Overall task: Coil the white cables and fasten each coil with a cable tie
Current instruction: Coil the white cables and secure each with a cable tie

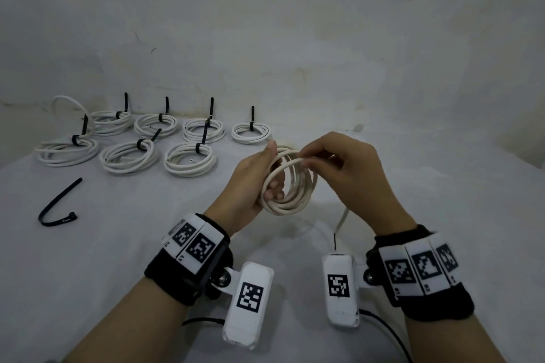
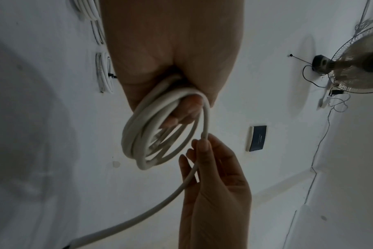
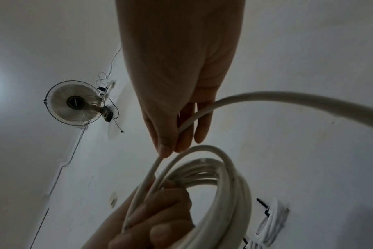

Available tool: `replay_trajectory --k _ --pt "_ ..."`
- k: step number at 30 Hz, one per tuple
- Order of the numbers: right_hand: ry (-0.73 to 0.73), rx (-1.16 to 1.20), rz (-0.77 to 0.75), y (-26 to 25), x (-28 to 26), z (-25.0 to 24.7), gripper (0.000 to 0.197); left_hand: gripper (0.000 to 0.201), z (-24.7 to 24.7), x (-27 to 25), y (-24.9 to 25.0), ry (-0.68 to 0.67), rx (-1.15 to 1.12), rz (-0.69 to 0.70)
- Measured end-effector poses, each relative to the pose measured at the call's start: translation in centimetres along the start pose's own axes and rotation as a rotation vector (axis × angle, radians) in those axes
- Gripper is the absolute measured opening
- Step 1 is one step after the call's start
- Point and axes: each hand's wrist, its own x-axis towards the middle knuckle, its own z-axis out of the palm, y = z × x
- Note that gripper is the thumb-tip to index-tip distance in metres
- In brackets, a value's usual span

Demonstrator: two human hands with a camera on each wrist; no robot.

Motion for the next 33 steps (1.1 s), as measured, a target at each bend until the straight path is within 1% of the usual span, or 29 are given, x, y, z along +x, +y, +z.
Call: replay_trajectory --k 4,6,7,10,11,13,15,16,18,19,20,22,23,25,28,31,33 --pt "0.106 -0.059 -0.060 -0.1 0.0 0.7 0.001 0.047 -0.1 -0.1 0.0 -0.129 0.003 -0.110" --pt "0.163 -0.084 -0.066 0.0 -0.1 1.1 0.002 0.051 0.1 -0.3 -0.1 -0.189 0.014 -0.134" --pt "0.188 -0.085 -0.056 0.2 -0.1 1.4 0.003 0.049 0.2 -0.4 -0.1 -0.207 0.027 -0.132" --pt "0.231 -0.064 -0.026 1.0 -0.2 1.8 0.005 0.030 0.3 -0.5 -0.2 -0.178 0.060 -0.095" --pt "0.226 -0.050 -0.023 1.2 -0.3 2.0 0.007 0.024 0.3 -0.5 -0.3 -0.155 0.061 -0.088" --pt "0.183 0.037 -0.009 1.4 -0.5 2.0 0.016 0.021 0.1 -0.4 -0.2 -0.136 0.032 -0.097" --pt "0.100 0.135 0.022 1.3 -0.6 1.8 0.027 0.022 -0.1 -0.4 0.0 -0.128 -0.036 -0.114" --pt "0.050 0.148 0.031 1.3 -0.7 1.7 0.031 0.024 -0.2 -0.4 0.2 -0.124 -0.071 -0.118" --pt "-0.028 0.101 0.019 1.4 -0.7 1.6 0.043 0.025 -0.3 -0.5 0.4 -0.126 -0.125 -0.117" --pt "-0.027 0.073 0.014 1.5 -0.8 1.8 0.045 0.025 -0.4 -0.5 0.5 -0.133 -0.132 -0.111" --pt "0.000 0.061 0.020 1.6 -0.7 1.9 0.043 0.024 -0.4 -0.5 0.5 -0.138 -0.119 -0.101" --pt "0.061 0.056 0.032 1.6 -0.7 1.9 0.035 0.021 -0.2 -0.6 0.4 -0.126 -0.031 -0.073" --pt "0.075 0.024 0.014 1.7 -0.6 1.9 0.034 0.019 -0.2 -0.6 0.3 -0.105 0.044 -0.054" --pt "0.056 -0.094 -0.049 1.7 -0.6 1.8 0.031 0.010 -0.4 -0.5 0.2 -0.048 0.210 0.009" --pt "0.009 -0.200 -0.093 1.7 -0.4 1.9 0.027 0.024 -1.3 -0.2 -0.1 0.018 0.448 0.134" --pt "0.030 -0.232 -0.128 1.7 -0.4 2.1 0.031 0.032 -0.7 -0.1 -0.1 0.029 0.506 0.178" --pt "0.034 -0.231 -0.142 1.8 -0.4 2.1 0.031 0.028 -0.2 -0.2 -0.2 0.025 0.479 0.162"
